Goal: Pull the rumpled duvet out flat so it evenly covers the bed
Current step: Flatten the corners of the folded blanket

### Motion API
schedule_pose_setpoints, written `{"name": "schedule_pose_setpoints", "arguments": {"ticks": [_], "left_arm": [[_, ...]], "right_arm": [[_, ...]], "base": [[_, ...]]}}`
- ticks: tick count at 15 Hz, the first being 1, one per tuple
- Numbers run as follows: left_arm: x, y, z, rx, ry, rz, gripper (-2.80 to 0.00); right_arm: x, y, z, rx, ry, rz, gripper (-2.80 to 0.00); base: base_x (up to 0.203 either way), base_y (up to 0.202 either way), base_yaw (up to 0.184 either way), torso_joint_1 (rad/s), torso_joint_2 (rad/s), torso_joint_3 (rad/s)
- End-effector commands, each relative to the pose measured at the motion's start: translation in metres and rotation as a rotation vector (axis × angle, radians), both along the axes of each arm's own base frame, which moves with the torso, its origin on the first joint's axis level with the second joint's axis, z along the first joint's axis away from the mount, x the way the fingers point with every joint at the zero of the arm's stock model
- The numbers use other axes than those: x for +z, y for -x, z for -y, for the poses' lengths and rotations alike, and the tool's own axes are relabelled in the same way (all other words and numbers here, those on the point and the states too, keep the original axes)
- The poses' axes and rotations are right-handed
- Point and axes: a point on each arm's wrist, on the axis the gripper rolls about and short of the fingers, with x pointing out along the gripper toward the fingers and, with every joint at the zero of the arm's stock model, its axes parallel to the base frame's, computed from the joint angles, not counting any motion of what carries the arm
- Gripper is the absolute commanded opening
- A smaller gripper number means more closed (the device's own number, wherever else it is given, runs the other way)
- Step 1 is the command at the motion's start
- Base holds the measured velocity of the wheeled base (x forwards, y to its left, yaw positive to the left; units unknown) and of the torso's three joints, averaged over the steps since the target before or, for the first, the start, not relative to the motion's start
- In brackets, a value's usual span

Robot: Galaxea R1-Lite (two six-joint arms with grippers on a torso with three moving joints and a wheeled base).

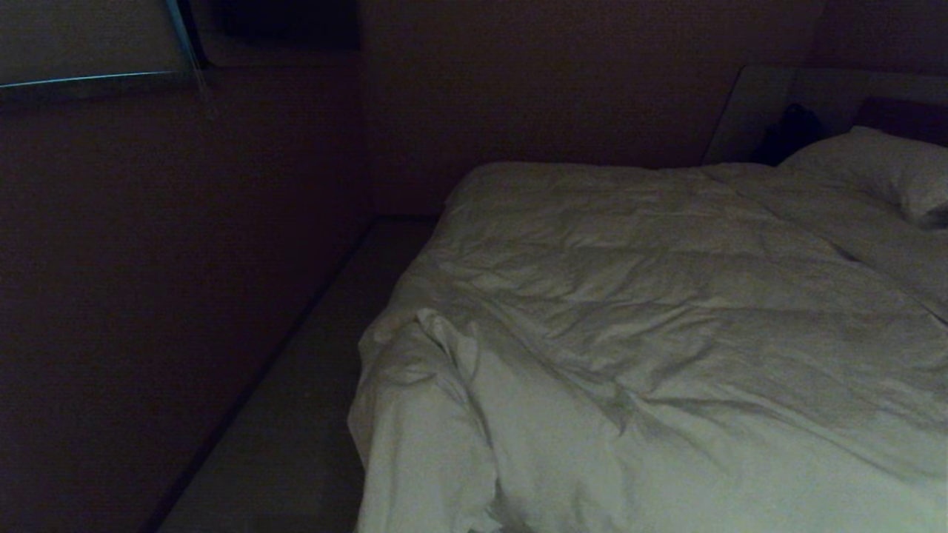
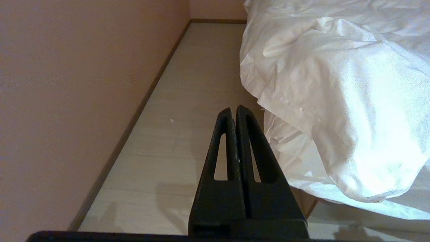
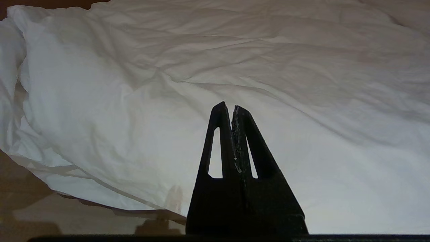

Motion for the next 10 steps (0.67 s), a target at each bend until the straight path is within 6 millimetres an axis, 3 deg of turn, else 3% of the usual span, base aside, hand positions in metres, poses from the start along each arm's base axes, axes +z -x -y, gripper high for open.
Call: {"name": "schedule_pose_setpoints", "arguments": {"ticks": [1,10], "left_arm": [[0.0,0.0,0.0,0.001,0.0,0.0,-2.8],[0.0042,0.0007,0.0001,-0.002,-0.012,0.023,-2.8]], "right_arm": [[0.0,-0.0001,0.0,0.002,0.001,-0.001,-2.8],[0.0,-0.0001,0.0,0.002,0.001,-0.001,-2.8]], "base": [[0.0,0.0,0.0,0.0,0.0,0.0],[0.0,0.0,0.0,0.0,0.0,0.0]]}}
